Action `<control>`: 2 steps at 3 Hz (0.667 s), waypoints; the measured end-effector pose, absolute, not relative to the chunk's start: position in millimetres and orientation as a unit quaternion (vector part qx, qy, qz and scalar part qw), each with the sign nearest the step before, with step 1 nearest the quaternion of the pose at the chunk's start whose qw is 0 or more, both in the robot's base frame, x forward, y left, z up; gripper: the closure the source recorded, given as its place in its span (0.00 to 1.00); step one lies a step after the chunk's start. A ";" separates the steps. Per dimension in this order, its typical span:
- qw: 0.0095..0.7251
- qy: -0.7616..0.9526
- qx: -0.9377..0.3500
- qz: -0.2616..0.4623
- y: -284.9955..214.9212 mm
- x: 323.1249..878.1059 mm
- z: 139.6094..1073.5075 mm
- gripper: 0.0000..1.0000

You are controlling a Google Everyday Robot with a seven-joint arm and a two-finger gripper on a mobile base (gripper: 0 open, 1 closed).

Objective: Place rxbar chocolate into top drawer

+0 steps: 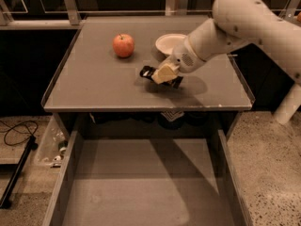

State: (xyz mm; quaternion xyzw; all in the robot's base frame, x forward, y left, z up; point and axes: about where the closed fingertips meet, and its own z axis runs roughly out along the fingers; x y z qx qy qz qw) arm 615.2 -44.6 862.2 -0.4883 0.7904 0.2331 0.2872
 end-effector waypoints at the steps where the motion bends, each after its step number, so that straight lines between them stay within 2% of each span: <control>1: 0.313 0.789 -0.472 0.236 -78.7 602.2 877.4 1.00; 2: 0.319 0.799 -0.461 0.216 -117.9 580.2 878.6 1.00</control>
Offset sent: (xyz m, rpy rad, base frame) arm -0.0639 -0.1271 0.0158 -0.0180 -0.0674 -0.1363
